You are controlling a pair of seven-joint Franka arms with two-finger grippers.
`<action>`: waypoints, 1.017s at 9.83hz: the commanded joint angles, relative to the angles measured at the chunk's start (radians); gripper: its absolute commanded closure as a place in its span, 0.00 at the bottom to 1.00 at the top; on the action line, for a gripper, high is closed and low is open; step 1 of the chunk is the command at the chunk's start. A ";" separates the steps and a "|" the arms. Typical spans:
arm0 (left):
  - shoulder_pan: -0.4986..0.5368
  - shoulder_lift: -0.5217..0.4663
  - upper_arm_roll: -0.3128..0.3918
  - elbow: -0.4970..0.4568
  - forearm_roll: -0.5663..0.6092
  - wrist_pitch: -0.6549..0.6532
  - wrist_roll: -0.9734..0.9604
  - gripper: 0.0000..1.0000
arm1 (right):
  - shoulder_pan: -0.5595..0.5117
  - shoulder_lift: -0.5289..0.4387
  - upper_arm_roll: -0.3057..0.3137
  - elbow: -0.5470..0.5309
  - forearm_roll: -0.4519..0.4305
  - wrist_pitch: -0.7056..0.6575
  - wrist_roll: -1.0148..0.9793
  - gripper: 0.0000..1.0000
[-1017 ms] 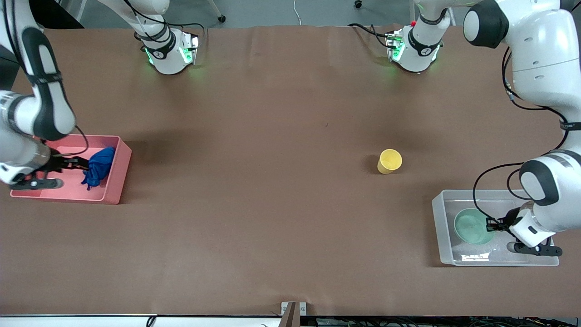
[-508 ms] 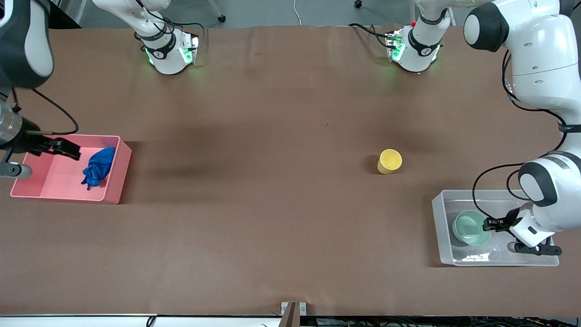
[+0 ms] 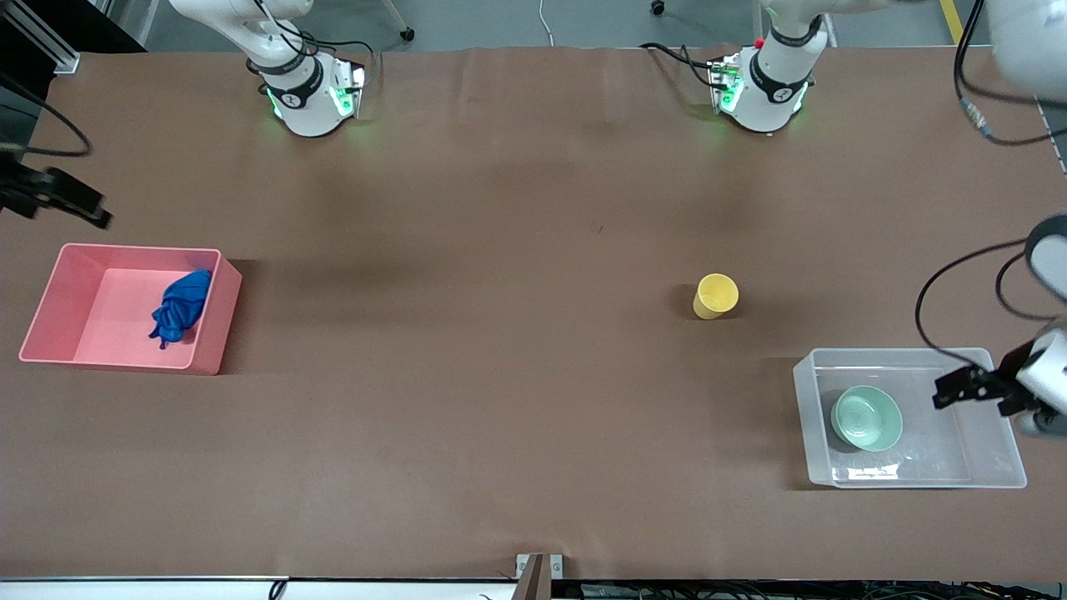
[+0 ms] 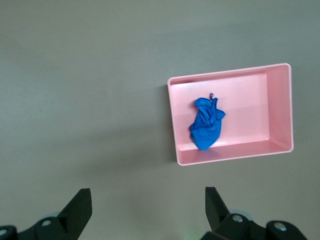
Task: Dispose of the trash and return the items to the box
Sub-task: 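Open both grippers and lift them away from the bins, then move the left gripper to the yellow cup and grasp it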
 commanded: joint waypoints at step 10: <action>-0.011 -0.080 -0.353 -0.552 0.090 0.179 -0.222 0.01 | -0.024 0.069 0.009 0.136 0.021 -0.019 -0.014 0.00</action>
